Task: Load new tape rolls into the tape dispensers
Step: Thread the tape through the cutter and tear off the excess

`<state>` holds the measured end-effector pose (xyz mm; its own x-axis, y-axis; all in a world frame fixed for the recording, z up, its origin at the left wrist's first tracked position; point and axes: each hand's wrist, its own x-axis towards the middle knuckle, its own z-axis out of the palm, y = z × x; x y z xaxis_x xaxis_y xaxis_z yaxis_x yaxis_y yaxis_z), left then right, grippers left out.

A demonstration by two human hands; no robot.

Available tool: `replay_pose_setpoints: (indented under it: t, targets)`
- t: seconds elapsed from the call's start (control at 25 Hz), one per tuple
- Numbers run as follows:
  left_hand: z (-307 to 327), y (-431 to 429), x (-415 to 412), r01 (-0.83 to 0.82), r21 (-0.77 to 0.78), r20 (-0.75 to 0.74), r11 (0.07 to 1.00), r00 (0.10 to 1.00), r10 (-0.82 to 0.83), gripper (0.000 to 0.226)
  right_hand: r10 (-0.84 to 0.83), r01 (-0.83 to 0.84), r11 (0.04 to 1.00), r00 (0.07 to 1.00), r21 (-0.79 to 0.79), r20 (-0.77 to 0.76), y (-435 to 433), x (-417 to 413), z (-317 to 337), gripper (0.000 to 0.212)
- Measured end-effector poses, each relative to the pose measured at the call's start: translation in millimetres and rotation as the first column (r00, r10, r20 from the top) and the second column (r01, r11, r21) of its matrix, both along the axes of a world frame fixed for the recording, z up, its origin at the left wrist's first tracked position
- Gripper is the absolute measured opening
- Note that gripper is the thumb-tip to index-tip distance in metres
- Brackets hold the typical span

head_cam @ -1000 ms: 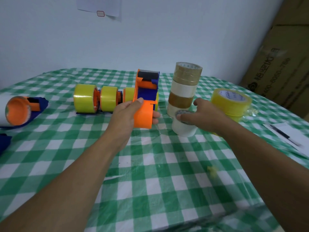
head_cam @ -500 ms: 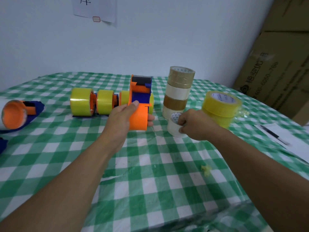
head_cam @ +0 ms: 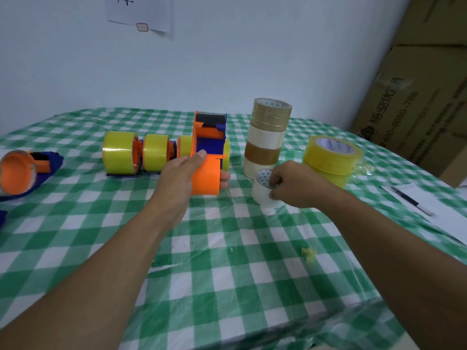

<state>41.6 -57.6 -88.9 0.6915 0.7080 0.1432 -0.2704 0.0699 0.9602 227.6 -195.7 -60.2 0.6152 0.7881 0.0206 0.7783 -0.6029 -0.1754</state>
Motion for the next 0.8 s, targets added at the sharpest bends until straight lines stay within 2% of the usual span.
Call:
replay_pose_setpoints:
  t: [0.12,0.2,0.28,0.4,0.52,0.8]
  targets:
    - [-0.4,-0.6,0.3,0.023,-0.006,0.010,1.000,1.000,-0.023,0.030,-0.096,0.083,0.968,0.994,0.236,0.043,-5.2,-1.0,19.2,0.011]
    - [-0.4,-1.9,0.5,0.043,0.013,0.019,0.999,0.999,-0.044,0.033,-0.217,0.127,0.920,0.954,0.371,0.209,-9.6,5.5,29.3,0.015]
    - [0.2,-4.0,0.8,0.055,0.025,0.030,0.998,0.998,-0.056,0.030,-0.320,0.202,0.914,0.893,0.352,0.318,-11.6,13.7,35.4,0.025]
    - [0.3,-4.9,1.5,0.063,0.016,0.047,0.998,0.997,-0.063,0.026,-0.371,0.315,0.921,0.891,0.231,0.263,-11.0,20.5,36.3,0.036]
    - [-0.4,-3.4,1.4,0.070,0.005,0.072,0.998,0.995,-0.071,0.024,-0.364,0.328,0.929,0.894,0.172,0.262,-9.3,27.7,31.4,0.024]
    - [-0.7,-1.3,1.3,0.071,0.002,0.089,0.997,0.993,-0.071,0.026,-0.357,0.321,0.933,0.887,0.166,0.292,-10.3,28.4,30.9,0.015]
